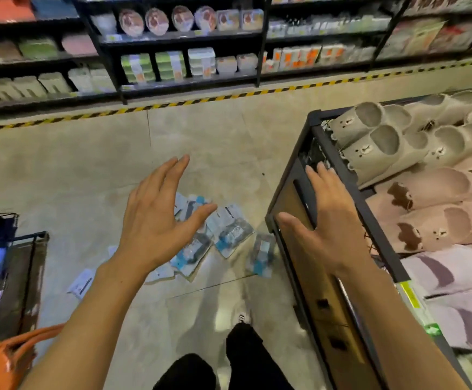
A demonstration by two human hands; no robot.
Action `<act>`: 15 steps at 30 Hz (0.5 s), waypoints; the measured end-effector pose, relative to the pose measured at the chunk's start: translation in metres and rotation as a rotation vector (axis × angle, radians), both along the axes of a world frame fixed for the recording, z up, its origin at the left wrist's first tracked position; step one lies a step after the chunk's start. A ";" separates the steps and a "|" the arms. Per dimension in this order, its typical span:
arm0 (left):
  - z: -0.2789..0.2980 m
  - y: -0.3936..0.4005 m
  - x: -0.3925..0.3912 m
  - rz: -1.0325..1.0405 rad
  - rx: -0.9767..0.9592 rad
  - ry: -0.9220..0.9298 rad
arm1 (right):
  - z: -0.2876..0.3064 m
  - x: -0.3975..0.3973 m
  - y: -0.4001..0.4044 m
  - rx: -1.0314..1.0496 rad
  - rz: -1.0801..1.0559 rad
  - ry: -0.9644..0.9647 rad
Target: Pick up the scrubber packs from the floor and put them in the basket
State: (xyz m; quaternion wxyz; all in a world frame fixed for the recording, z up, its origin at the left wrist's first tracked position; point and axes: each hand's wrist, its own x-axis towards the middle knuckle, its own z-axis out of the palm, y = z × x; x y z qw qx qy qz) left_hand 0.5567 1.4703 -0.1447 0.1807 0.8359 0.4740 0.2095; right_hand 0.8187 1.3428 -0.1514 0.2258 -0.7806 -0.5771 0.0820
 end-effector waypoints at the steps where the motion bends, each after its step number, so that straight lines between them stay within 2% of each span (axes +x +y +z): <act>1: -0.009 0.014 0.010 -0.016 0.007 0.020 | -0.010 0.010 0.012 -0.021 0.003 0.010; 5: -0.063 0.062 0.042 -0.073 -0.033 0.058 | -0.058 0.038 0.048 -0.061 -0.031 0.058; 8: -0.126 0.090 0.059 -0.112 -0.088 0.073 | -0.116 0.050 0.069 -0.098 -0.070 0.103; 15: -0.335 0.128 0.084 -0.199 -0.076 0.064 | -0.335 0.048 0.095 -0.125 -0.123 0.214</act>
